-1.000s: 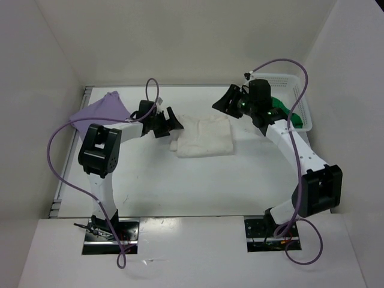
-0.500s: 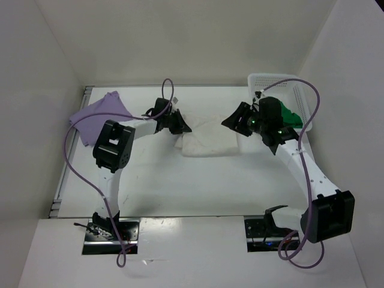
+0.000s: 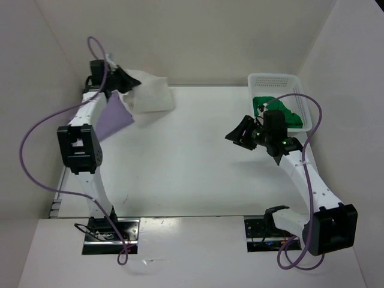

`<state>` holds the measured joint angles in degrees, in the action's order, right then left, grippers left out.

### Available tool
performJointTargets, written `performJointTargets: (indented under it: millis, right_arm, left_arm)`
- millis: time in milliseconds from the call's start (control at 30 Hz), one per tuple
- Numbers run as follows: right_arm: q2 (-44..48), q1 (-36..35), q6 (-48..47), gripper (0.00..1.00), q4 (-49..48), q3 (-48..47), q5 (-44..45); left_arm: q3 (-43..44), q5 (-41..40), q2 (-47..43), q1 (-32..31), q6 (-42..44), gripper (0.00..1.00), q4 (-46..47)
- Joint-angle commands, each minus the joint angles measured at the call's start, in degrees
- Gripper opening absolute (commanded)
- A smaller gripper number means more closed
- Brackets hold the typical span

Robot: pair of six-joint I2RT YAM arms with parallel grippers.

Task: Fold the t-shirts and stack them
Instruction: Place the square-folded T-shirt at the corner of the board, then reset both arms

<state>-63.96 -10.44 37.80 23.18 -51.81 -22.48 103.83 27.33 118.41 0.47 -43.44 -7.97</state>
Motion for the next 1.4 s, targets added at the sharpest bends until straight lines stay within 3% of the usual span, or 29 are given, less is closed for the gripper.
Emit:
performJointTargets:
  millis: [0, 100, 167, 300, 333, 400, 500, 667, 800, 833, 900, 933, 1000, 1133, 1167, 1233, 1267, 1367]
  right_arm:
    - [1.56, 0.42, -1.33, 0.56, 0.81, 1.01, -3.35]
    - [1.56, 0.42, -1.94, 0.56, 0.81, 1.71, -5.63]
    - [1.56, 0.42, -2.56, 0.56, 0.81, 2.24, -6.96]
    - [1.03, 0.42, -4.22, 0.56, 0.81, 1.72, -8.36]
    - [1.03, 0.42, -4.23, 0.56, 0.81, 1.71, -8.37]
    - [1.03, 0.42, -4.75, 0.56, 0.81, 1.71, -9.16]
    - [1.03, 0.42, -4.75, 0.56, 0.81, 2.24, -10.91]
    - [1.56, 0.42, -5.28, 0.57, 0.81, 3.56, -10.92]
    - [2.79, 0.42, -5.81, 0.53, 0.81, 4.61, -7.94]
    - [2.79, 0.42, -5.81, 0.42, 0.81, 5.22, -7.06]
    - [2.79, 0.42, -5.28, 0.33, 0.29, 5.23, -6.18]
    - [2.1, -0.1, -5.28, 0.24, -0.23, 5.23, -6.17]
    - [1.12, -2.56, -4.67, 0.17, -1.11, 4.53, -3.72]
    - [0.33, -10.9, 1.03, 0.14, -6.11, 4.53, 0.76]
    - [0.33, -12.92, 2.61, 0.13, -7.09, 5.22, 2.51]
    - [1.11, -18.88, 8.76, 0.12, -9.28, 6.28, 5.41]
    - [1.73, -20.75, 10.61, 0.11, -10.16, 7.68, 6.82]
    - [4.46, -26.47, 18.16, 0.09, -13.92, 12.49, 8.94]
  left_arm:
    - [-1.51, 1.23, -8.43, 10.03, 1.34, 0.05, -0.82]
    - [-6.86, -0.77, -12.05, 18.21, 2.56, 0.07, -0.82]
    - [-9.95, -3.06, -12.59, 21.57, 3.45, 0.14, -0.82]
    - [-20.31, -3.86, -12.93, 29.92, 0.82, 0.58, 0.92]
    - [-23.55, -4.39, -13.9, 33.33, -0.49, 0.76, 2.15]
    - [-31.56, -4.39, -17.31, 36.34, -3.49, 0.9, 5.76]
    - [-33.43, -6.49, -21.8, 38.9, -2.97, 0.99, 4.37]
    - [-36.49, -10.63, -28.84, 38.91, -5.51, 0.99, 2.87]
    - [-39.48, -12.11, -36.03, 32.87, -4.99, 0.99, 2.87]
    - [-40.02, -13.34, -37.71, 31.27, -4.2, 0.99, 2.17]
    - [-41.42, -16.5, -42.62, 27.85, -2.88, 0.99, 2.17]
    - [-41.43, -17.57, -43.87, 24.79, -2.09, 0.99, 0.34]
    - [-41.43, -17.58, -45.89, 21.08, 0.54, 0.99, 0.32]
    - [-39.33, -7.76, -42.84, 7.56, 5.11, 0.99, -6.32]
    - [-39.32, -6.86, -41.95, 0.22, 5.73, 0.99, -7.58]
    - [-40.45, -5.54, -41.33, -7.38, 6.35, 0.99, -8.81]
    - [-41.85, -4.49, -41.94, -14.2, 5.48, 0.99, -8.82]
    - [-50.43, 2.42, -43.35, -21.1, -2.5, 0.99, -5.15]
